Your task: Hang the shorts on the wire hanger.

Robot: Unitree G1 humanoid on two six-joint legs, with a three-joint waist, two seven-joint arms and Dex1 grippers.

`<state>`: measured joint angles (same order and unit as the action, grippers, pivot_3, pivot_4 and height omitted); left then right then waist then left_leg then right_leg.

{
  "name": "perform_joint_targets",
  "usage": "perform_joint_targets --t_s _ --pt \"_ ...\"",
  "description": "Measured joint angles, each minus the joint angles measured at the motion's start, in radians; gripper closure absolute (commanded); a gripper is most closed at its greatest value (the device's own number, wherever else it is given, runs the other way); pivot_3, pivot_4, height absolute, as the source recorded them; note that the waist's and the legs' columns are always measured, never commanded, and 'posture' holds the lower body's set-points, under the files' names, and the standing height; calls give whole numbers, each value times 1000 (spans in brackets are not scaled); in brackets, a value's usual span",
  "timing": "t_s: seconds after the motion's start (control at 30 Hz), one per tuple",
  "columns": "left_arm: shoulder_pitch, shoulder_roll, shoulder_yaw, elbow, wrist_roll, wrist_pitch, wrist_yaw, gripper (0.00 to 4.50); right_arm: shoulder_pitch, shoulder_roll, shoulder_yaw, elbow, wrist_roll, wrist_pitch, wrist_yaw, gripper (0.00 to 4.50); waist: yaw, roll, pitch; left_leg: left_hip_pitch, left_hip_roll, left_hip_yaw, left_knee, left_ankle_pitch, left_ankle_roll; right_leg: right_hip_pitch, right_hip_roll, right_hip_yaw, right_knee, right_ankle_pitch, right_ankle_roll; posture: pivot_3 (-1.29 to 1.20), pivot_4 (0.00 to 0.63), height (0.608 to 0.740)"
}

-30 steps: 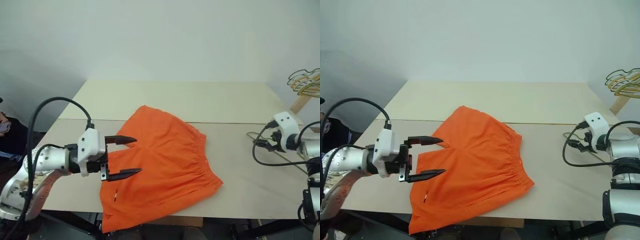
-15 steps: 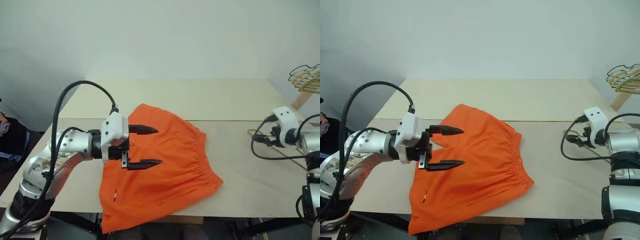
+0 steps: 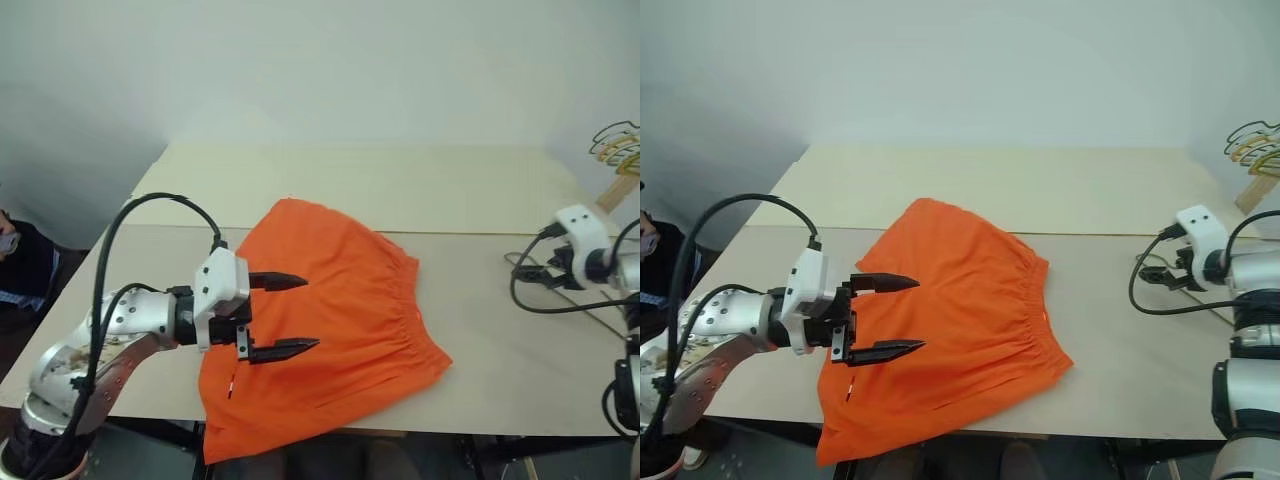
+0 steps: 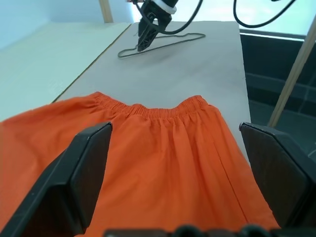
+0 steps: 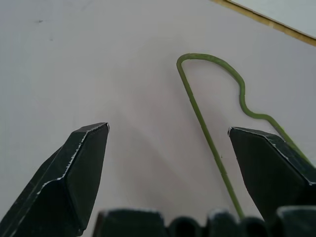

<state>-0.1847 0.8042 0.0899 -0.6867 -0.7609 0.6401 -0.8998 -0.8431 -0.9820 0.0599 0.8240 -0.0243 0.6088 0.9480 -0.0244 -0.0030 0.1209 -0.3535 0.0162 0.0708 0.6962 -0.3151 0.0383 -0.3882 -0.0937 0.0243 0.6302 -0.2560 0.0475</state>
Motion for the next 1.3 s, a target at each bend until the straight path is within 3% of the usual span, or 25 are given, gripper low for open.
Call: perform_joint_targets --t_s 0.17,0.33,0.5,0.8,0.93,1.3 --pt "-47 5 4 15 -34 41 19 17 -22 -58 2 -85 -1 74 33 23 6 0 74 -6 0 0 1 0 1 -5 -2 -1 0 0 0 -36 306 740" --pt "-135 -1 -64 120 -3 35 -36 17 -112 -94 14 -9 -28 104 41 23 4 2 107 -35 -2 0 15 5 -6 -37 -3 -3 19 1 0 -72 324 740" --pt "-139 -22 -112 140 13 17 -81 17 -133 -110 28 91 -53 79 73 23 -15 1 138 -43 -3 0 20 3 -2 -39 -7 -7 16 2 3 -83 325 740" --pt "-96 -10 -130 104 33 10 -117 17 -164 -102 31 240 -53 -35 128 23 -37 0 146 -45 -2 -2 23 3 -2 -39 -6 -8 16 3 5 -56 313 740" --pt "-67 -6 -135 88 70 5 -100 17 -178 -69 45 251 -80 -75 88 23 -45 -1 146 -45 -2 -2 23 4 -2 -39 -6 -8 16 3 5 -55 308 740" --pt "1 -28 -159 40 114 -14 -42 17 -258 -3 38 328 -87 -80 85 23 -42 -1 146 -45 -2 -3 23 4 -2 -39 -7 -8 16 3 5 -40 301 740"
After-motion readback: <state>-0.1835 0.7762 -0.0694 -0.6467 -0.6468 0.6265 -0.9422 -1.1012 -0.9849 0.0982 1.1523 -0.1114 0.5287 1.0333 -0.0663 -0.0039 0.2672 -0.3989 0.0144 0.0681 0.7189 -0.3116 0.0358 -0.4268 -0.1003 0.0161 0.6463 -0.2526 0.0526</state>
